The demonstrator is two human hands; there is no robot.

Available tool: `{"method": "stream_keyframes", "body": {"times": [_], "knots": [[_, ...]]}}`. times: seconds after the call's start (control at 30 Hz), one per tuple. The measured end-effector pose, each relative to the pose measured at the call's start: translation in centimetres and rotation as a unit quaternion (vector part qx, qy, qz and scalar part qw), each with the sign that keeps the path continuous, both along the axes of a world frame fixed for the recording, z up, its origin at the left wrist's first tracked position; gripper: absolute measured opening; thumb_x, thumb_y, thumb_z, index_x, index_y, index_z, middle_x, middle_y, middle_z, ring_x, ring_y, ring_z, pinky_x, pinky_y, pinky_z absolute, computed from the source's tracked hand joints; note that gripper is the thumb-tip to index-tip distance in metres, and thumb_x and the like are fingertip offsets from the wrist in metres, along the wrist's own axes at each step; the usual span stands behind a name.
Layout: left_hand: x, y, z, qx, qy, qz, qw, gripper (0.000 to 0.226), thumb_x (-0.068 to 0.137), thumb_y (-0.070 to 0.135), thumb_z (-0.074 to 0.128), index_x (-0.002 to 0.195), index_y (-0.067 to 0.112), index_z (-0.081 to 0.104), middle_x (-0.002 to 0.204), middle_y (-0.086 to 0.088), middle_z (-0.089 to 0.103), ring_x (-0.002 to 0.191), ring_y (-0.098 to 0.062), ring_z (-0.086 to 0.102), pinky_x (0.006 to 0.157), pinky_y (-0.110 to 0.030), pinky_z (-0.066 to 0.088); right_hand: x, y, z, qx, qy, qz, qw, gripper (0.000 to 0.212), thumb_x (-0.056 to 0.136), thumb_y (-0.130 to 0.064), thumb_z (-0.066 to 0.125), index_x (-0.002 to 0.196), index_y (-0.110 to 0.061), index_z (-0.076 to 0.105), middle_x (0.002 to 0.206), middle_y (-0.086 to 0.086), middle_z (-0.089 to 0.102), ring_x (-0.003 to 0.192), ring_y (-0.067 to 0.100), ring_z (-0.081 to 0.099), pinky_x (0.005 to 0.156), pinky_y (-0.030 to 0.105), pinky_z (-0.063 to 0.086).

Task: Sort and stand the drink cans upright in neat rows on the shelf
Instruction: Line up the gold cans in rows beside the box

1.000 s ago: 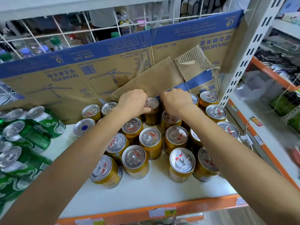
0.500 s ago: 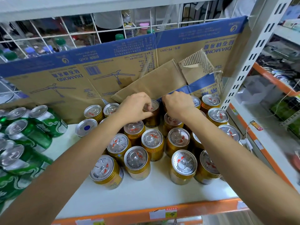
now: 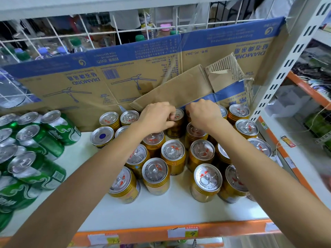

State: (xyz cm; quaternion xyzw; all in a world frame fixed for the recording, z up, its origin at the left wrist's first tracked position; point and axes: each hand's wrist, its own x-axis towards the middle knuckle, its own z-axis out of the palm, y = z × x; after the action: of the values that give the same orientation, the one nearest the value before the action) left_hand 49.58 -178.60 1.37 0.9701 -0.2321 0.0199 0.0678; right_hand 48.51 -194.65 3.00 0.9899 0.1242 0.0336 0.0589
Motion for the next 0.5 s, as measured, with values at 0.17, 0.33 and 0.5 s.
{"method": "stream_keyframes", "body": {"times": [0.17,0.33,0.5], "knots": [[0.13,0.01,-0.06,-0.025,0.004,0.007,1.0,0.015,0.087,0.034,0.063,0.078,0.025,0.055,0.092,0.005,0.057,0.086,-0.021,0.058,0.07,-0.029,0.038,0.08,-0.16,0.07,0.014,0.0,0.001,1.0,0.026,0.093,-0.009,0.044,0.111,-0.007,0.063,0.108,0.019,0.063,0.101,0.038,0.059,0.067,0.034,0.037],[-0.33,-0.08,-0.24,-0.046,-0.002,0.026,0.999,0.016,0.086,0.034,0.064,0.076,0.026,0.055,0.093,0.004,0.059,0.085,-0.021,0.058,0.073,-0.033,0.042,0.1,-0.21,0.07,0.019,0.002,-0.003,1.0,0.026,0.093,-0.01,0.044,0.111,-0.007,0.063,0.108,0.019,0.063,0.1,0.038,0.06,0.066,0.035,0.038],[-0.62,-0.35,-0.39,-0.06,-0.01,0.045,0.997,0.016,0.086,0.033,0.065,0.076,0.027,0.054,0.094,0.003,0.059,0.084,-0.02,0.058,0.071,-0.03,0.04,-0.02,-0.32,-0.11,0.018,-0.006,0.007,1.0,0.027,0.093,-0.01,0.043,0.111,-0.008,0.063,0.107,0.019,0.064,0.099,0.038,0.06,0.065,0.035,0.039]]}}
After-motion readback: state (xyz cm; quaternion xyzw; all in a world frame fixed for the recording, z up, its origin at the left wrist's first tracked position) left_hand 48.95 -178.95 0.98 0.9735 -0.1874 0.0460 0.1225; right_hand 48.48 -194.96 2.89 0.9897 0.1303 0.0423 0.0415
